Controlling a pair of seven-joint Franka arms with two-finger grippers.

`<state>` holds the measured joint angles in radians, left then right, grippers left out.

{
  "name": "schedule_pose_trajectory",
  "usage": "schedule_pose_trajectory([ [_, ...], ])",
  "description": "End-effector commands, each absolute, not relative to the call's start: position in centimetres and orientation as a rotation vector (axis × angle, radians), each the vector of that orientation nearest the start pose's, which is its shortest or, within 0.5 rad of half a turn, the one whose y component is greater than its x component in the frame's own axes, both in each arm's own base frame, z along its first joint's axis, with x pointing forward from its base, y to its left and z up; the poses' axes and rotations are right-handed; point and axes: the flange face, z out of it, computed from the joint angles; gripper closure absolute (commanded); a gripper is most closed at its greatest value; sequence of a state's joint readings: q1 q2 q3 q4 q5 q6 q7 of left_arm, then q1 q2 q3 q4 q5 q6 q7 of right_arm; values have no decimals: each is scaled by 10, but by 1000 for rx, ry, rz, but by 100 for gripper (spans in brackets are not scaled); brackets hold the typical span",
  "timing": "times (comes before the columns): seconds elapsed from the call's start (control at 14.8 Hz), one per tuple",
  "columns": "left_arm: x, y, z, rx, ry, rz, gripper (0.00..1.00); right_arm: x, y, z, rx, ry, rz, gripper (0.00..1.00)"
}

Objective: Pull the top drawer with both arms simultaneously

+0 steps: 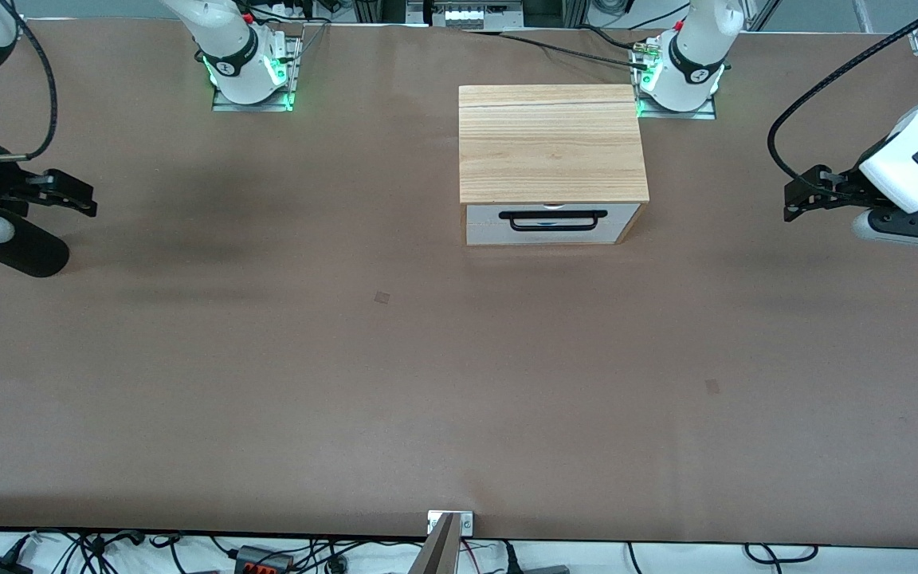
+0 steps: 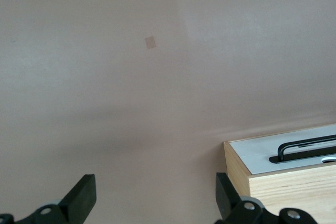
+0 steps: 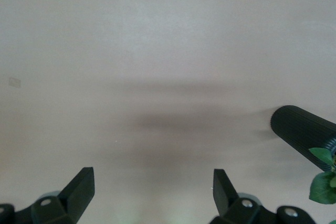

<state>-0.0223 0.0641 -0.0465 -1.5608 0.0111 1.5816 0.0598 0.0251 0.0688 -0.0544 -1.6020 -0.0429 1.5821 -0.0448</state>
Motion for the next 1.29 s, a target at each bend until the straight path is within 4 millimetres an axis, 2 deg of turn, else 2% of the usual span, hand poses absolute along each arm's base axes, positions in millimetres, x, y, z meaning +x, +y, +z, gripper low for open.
schedule_pose_trajectory([
  [0.0,575,-36,599,-3103,205,86,0,576,-48,580,-3164,41,119,0],
  [0.2,575,-35,599,-3104,198,83,0,581,-51,566,-3172,43,160,0],
  [0.47,574,-37,598,-3101,207,93,0,582,-50,564,-3167,46,156,0],
  [0.61,571,-41,593,-3098,216,161,0,583,-50,569,-3168,39,142,0],
  [0.68,570,-41,592,-3097,216,168,0,577,-50,574,-3167,68,149,0],
  [0.75,570,-41,592,-3097,216,169,0,562,-60,565,-3138,61,288,0],
  [0.81,570,-42,592,-3103,214,169,0,557,-62,572,-3146,32,272,0],
  [0.88,571,-42,591,-3108,214,172,0,567,-67,583,-3166,19,187,0],
  [1.02,572,-42,589,-3109,219,179,0,589,-70,569,-3169,17,128,0],
  [1.08,572,-43,589,-3109,222,179,0,599,-65,577,-3172,14,64,0],
  [1.15,572,-44,588,-3108,234,184,0,604,-59,577,-3165,12,33,0],
  [1.22,572,-44,586,-3108,236,191,0,605,-64,578,-3135,13,15,0],
])
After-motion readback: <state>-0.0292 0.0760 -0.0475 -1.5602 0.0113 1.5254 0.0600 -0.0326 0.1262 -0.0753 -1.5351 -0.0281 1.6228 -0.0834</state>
